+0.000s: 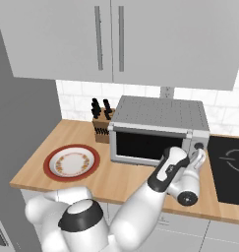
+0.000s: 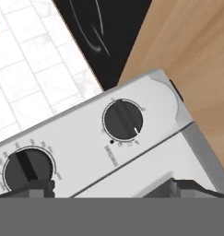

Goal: Pick up the kebab skewer and baguette bread, and place them inside the toaster oven. Close the toaster oven door and start by setting the timer.

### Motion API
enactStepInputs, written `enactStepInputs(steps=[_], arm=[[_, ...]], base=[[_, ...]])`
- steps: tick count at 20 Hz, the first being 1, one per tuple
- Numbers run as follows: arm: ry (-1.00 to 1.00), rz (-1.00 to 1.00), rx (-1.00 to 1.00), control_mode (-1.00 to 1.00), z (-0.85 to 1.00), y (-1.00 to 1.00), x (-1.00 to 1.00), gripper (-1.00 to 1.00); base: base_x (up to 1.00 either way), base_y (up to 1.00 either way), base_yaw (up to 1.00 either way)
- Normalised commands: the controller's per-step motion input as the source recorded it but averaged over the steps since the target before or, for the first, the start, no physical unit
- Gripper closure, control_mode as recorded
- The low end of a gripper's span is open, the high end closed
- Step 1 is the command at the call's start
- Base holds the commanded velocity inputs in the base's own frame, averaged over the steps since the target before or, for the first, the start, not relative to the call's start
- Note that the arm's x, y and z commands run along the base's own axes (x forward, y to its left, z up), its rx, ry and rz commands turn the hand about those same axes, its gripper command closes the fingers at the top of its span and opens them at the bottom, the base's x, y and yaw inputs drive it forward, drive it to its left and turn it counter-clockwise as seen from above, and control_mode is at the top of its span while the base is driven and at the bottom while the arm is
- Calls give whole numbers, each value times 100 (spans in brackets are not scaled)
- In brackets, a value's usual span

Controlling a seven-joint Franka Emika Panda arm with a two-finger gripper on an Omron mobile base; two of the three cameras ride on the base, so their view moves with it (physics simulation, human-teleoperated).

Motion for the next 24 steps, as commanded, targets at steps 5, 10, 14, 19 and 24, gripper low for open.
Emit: enactStepInputs(steps=[5,10,14,19,24], arm=[[0,0,0,-100,-5,-11,13,-100],[0,0,0,-100,-15,-34,0,-100],[0,0,0,-100,-25,-35,4,-100],[0,0,0,-100,-23,-4,16,-100],[0,0,0,-100,-11,0,33,-100]], base=[[0,0,0],[0,0,0],[0,0,0],[0,0,0],[0,0,0]])
